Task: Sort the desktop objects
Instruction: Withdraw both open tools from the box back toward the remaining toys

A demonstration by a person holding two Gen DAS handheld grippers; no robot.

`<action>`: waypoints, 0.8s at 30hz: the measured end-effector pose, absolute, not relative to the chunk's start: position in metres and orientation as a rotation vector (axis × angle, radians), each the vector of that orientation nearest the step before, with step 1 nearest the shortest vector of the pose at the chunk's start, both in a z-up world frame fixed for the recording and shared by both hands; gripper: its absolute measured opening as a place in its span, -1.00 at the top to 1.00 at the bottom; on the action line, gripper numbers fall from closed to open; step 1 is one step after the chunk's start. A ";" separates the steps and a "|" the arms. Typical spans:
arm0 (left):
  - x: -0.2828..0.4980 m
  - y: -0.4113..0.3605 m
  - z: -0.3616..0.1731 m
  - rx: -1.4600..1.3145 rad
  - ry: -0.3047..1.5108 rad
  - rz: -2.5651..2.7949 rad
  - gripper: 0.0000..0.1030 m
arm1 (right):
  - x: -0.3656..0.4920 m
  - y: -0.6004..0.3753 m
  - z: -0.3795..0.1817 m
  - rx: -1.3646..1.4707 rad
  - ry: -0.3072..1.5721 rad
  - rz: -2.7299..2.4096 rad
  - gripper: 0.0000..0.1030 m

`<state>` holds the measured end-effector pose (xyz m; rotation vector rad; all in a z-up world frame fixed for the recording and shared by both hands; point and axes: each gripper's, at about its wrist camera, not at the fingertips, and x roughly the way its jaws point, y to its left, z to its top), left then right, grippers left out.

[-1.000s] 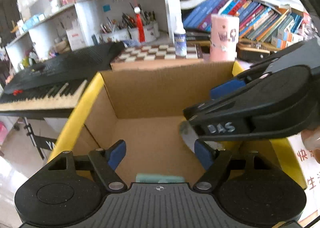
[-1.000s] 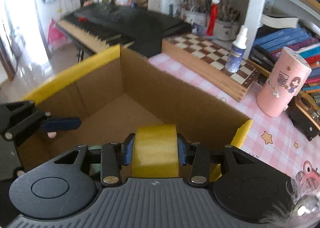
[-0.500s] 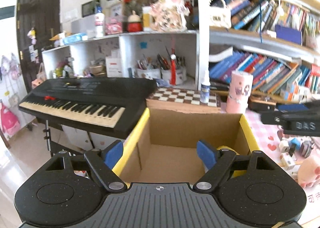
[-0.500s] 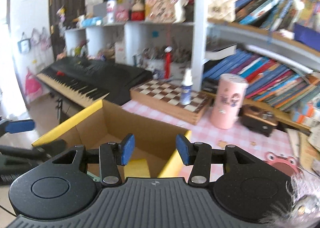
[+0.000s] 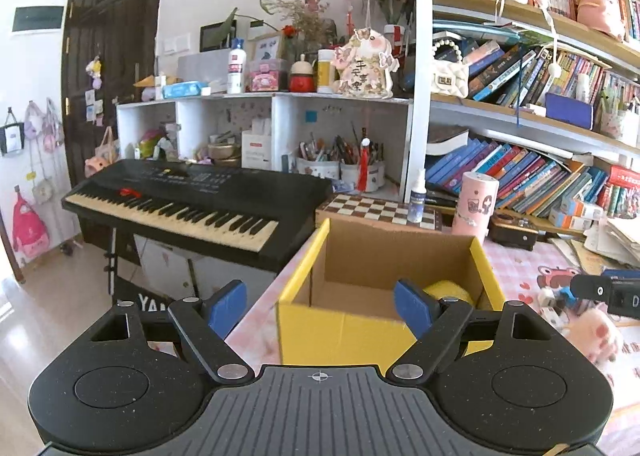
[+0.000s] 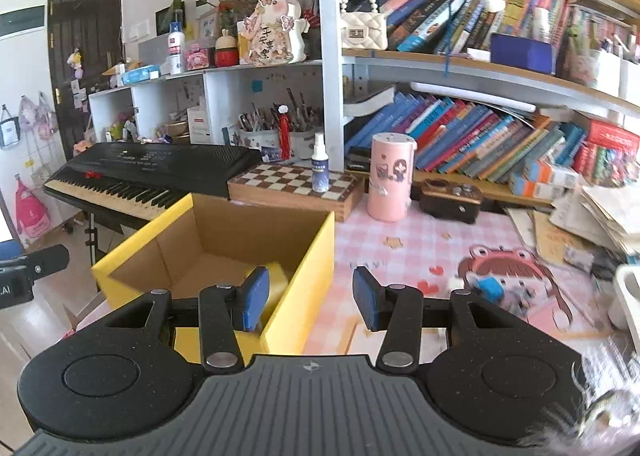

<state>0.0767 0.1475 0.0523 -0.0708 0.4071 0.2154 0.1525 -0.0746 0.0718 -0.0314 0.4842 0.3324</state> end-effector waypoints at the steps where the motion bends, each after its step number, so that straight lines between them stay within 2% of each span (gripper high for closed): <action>1: 0.070 0.148 0.051 -0.072 0.408 0.214 -0.62 | 0.144 -0.074 0.070 -0.027 0.486 0.328 0.15; 13: -0.015 0.145 0.038 -0.092 0.435 0.229 -0.62 | 0.039 -0.067 0.046 -0.065 0.494 0.283 0.15; 24: -0.046 0.112 0.009 -0.082 0.533 0.162 -0.62 | -0.026 -0.074 0.016 -0.097 0.558 0.231 0.15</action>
